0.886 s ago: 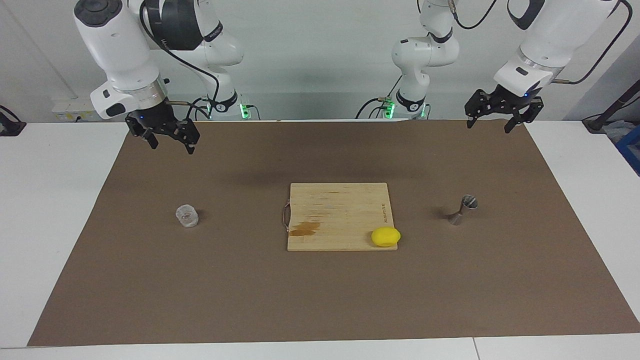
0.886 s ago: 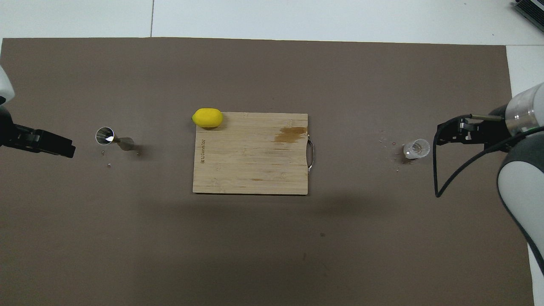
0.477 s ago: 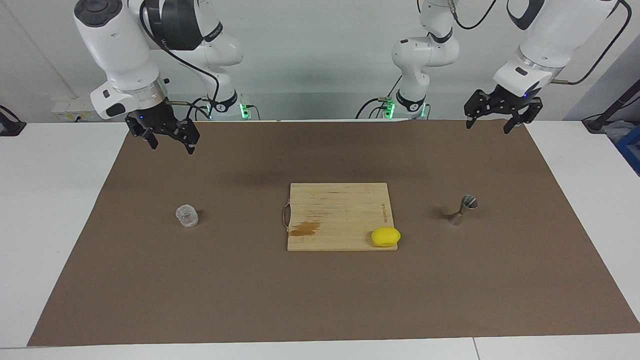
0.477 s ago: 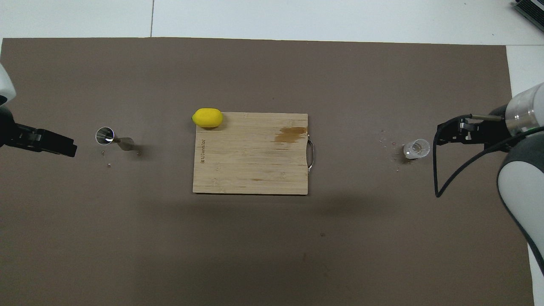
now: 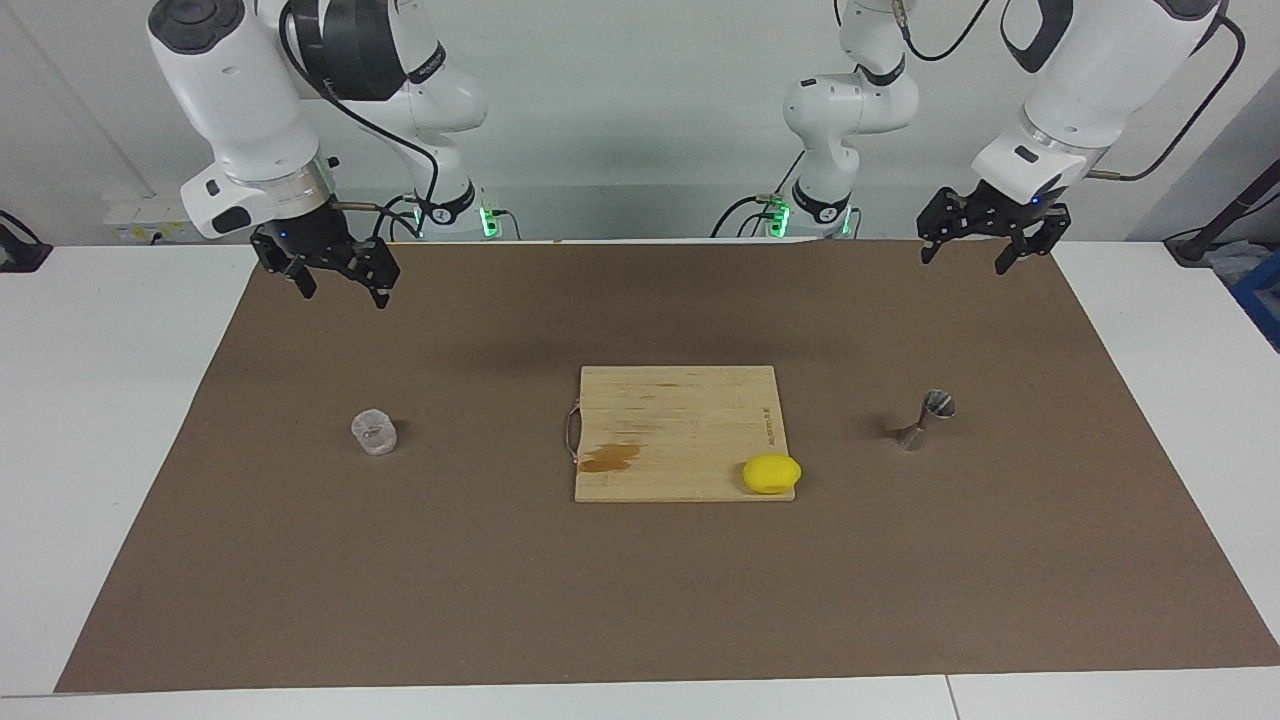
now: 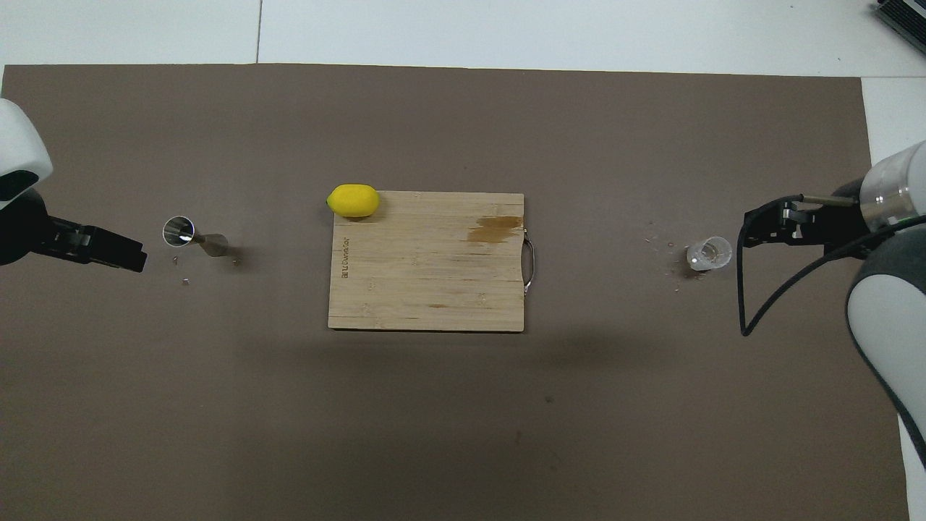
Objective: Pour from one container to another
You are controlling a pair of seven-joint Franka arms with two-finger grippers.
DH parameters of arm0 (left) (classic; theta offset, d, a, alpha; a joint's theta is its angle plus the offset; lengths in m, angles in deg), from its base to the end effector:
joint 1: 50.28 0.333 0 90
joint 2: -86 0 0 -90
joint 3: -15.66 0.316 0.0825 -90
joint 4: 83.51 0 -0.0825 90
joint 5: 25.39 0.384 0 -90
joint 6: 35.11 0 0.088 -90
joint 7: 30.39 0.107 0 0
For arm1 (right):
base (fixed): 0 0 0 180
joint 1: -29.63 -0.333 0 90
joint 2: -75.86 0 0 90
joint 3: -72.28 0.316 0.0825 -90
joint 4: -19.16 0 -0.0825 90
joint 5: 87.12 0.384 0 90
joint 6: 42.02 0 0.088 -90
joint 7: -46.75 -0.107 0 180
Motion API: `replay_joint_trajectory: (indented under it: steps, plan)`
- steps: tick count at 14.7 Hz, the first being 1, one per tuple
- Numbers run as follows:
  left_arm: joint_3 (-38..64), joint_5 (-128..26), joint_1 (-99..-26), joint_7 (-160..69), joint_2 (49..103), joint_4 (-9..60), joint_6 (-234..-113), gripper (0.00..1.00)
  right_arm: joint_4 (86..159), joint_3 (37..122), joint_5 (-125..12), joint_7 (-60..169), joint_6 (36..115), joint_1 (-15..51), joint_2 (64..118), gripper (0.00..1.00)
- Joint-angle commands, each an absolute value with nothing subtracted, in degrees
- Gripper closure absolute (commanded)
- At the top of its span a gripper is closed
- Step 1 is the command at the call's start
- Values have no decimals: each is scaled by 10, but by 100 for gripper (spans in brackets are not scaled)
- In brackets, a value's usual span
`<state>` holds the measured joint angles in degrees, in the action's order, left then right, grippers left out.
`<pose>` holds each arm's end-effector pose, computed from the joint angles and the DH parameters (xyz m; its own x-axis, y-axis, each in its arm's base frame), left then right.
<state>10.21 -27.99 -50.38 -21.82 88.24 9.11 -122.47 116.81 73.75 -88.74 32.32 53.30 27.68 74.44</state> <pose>0.5338 -0.0580 0.6204 0.9683 -0.2455 -0.0460 -0.2433 -0.9687 0.0491 0.5508 0.0303 0.5829 0.9821 -0.1883 -0.0083 -0.1880 -0.9817 0.0318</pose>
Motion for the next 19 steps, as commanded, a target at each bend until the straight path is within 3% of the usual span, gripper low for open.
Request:
replay_joint_trajectory:
  steps: [1,6,11,19]
  plan:
    - [113,-301,-506,-223,897,105,-1235,0,1180,740,-879,335,531,284,732,0]
    - [114,-356,-441,-276,832,95,-1199,0,1180,740,-879,335,531,284,732,0]
    - [126,-443,-387,-507,786,97,-1197,0,1180,740,-879,335,531,284,732,0]
    - [126,-601,-332,-828,791,217,-1335,0,1180,740,-879,340,531,287,732,0]
